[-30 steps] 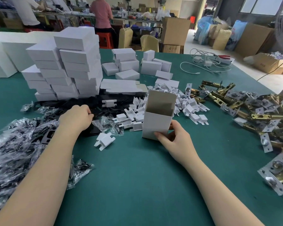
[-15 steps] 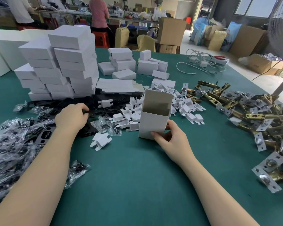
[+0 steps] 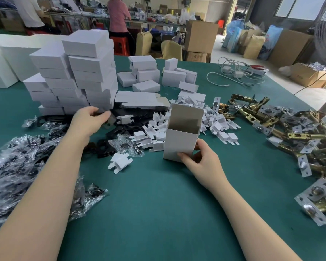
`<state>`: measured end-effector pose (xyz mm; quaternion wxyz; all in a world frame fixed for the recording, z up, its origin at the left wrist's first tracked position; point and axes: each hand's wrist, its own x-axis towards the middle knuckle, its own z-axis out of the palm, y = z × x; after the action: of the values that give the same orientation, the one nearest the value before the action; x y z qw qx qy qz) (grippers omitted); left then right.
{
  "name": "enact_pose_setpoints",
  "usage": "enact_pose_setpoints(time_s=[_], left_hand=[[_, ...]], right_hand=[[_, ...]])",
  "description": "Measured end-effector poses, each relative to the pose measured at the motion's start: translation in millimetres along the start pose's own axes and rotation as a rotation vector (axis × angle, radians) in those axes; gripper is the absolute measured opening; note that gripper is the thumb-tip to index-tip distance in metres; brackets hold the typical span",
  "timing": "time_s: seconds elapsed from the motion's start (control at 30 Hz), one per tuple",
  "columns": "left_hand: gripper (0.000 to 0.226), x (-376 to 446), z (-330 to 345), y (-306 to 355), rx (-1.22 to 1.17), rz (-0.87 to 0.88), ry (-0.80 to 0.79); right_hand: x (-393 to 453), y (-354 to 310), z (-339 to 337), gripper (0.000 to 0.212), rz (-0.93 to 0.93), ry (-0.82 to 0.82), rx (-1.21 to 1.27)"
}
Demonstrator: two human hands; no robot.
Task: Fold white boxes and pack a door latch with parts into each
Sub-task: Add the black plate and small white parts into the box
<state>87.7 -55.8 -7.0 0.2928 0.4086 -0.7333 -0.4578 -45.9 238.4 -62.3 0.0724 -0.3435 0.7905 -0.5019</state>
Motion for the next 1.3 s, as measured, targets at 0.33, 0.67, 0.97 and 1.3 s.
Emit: enact_pose_setpoints(time_s=[0.33,0.67,0.97,1.3], left_hand=[[0.027,-26,-9,52,-0.94,-0.259,-0.491],[0.013,-46,13,62,-0.386,-0.021,-0.471],[0.029,-90,52,100,-0.234,0.569,-0.435],[0.026,-75,77,124,0.46,0.812,-0.633]], right_hand=[[0,0,0,0.031,0.0,-0.002,0.006],[1,1,0,0.03,0.013,-0.003,0.013],[2,3,2,0.033,0.009,0.012,0.013],[3,5,1,0.034,0.025,0.008,0.028]])
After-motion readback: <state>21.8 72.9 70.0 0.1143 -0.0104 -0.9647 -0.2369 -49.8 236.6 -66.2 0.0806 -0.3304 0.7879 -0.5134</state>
